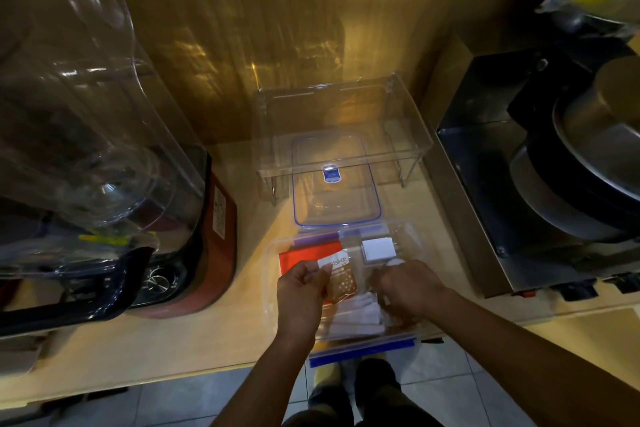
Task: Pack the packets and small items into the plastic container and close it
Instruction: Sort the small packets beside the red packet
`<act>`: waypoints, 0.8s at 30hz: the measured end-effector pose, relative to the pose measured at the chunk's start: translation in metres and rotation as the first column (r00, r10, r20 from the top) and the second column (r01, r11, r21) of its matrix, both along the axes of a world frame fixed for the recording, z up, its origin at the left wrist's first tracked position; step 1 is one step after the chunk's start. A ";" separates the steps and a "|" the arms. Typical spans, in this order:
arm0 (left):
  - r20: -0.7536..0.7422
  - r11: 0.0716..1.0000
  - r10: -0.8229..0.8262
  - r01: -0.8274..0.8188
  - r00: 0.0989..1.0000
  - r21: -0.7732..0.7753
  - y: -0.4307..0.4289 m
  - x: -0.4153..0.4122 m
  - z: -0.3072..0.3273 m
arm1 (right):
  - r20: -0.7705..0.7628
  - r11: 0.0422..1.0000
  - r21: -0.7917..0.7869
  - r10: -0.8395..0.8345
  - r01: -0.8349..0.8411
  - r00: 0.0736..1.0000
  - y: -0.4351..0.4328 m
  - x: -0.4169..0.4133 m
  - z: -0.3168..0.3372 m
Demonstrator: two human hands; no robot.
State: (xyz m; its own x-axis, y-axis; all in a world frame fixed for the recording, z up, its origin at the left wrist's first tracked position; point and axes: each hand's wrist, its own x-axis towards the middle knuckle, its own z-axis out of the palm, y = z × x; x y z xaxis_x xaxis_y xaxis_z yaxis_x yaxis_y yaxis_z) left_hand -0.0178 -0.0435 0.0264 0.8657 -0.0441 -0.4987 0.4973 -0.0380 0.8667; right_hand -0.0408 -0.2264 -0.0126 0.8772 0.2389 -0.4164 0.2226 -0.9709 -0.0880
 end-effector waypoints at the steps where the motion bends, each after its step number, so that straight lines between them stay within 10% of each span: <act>1: -0.004 1.000 0.000 0.000 1.000 0.002 0.001 0.000 -0.001 | -0.001 0.998 0.058 0.015 -0.015 1.000 -0.003 0.001 0.001; 14: 0.071 0.997 -0.081 0.081 0.994 0.003 -0.014 0.005 0.004 | -0.062 0.885 0.432 -0.161 0.172 0.985 -0.024 0.011 0.055; 24: 0.041 0.962 -0.264 0.266 0.964 -0.061 -0.030 0.002 0.010 | -0.026 0.878 0.479 0.014 0.000 1.000 -0.006 0.018 0.076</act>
State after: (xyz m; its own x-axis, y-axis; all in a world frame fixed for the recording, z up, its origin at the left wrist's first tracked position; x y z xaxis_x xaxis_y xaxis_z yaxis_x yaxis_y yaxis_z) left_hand -0.0156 -0.0739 0.0363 0.8342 -0.3058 -0.4589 0.4486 -0.1077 0.8872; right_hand -0.0229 -0.2323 0.0631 0.8646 0.4213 -0.2736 0.2196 -0.8068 -0.5485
